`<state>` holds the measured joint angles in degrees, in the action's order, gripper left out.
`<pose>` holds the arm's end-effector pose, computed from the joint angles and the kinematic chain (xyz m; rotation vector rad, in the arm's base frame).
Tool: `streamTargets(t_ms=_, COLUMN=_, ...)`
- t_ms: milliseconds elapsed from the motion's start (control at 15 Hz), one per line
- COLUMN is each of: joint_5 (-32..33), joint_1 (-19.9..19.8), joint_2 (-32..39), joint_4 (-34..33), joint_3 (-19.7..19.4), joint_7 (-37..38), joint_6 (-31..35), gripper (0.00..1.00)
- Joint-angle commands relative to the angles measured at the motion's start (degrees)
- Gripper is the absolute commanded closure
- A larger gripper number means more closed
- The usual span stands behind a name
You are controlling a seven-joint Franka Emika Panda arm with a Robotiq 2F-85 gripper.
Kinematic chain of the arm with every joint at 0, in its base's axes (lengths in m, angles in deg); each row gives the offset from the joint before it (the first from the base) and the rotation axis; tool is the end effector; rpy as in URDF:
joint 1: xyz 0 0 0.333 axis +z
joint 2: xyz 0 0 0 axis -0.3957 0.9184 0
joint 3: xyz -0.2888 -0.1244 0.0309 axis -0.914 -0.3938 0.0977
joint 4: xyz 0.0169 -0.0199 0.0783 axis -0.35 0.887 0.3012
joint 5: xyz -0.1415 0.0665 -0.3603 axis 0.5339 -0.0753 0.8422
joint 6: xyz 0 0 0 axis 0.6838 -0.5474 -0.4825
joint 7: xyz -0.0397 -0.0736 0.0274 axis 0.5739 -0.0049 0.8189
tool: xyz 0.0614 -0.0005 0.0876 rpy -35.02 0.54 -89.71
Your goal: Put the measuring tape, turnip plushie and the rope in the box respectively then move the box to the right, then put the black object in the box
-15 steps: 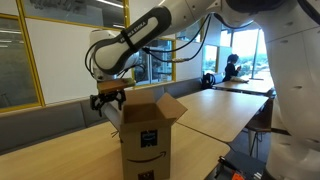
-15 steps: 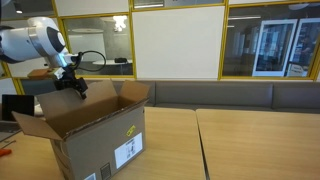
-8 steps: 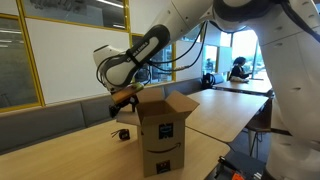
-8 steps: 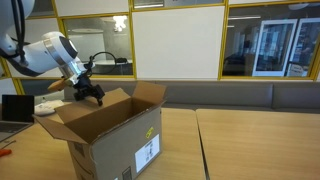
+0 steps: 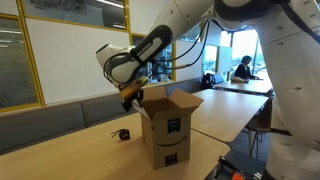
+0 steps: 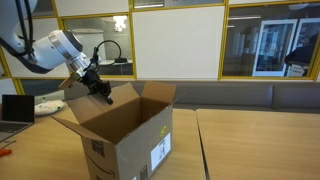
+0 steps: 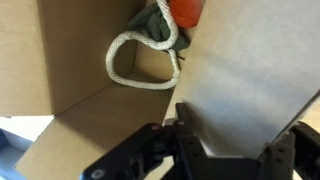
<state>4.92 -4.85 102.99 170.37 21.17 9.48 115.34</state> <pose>0.5938 0.1949 0.3674 2.5995 -0.1344 0.1772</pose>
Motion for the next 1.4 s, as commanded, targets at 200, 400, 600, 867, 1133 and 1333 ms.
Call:
streamTargets(t_ms=200, joint_5=1.1, joint_1=-3.7, joint_2=-0.8, joint_4=2.2, joint_3=-2.0, joint_7=1.6, joint_6=-0.7, gripper=0.87)
streamTargets(t_ms=400, joint_5=1.1, joint_1=-5.7, joint_2=-1.7, joint_4=3.0, joint_3=-3.1, joint_7=1.6, joint_6=-0.6, gripper=0.87)
streamTargets(t_ms=600, joint_5=0.9, joint_1=-7.7, joint_2=-2.5, joint_4=3.7, joint_3=-4.1, joint_7=1.5, joint_6=-0.5, gripper=0.87)
streamTargets(t_ms=867, joint_5=0.5, joint_1=-9.9, joint_2=-3.8, joint_4=4.7, joint_3=-5.1, joint_7=1.4, joint_6=-0.4, gripper=0.87)
streamTargets(t_ms=1133, joint_5=-0.6, joint_1=-11.3, joint_2=-5.8, joint_4=5.2, joint_3=-5.1, joint_7=1.5, joint_6=-0.3, gripper=0.53)
streamTargets(t_ms=1333, joint_5=-1.6, joint_1=-11.5, joint_2=-8.6, joint_4=5.1, joint_3=-4.5, joint_7=1.7, joint_6=-0.5, gripper=0.31)
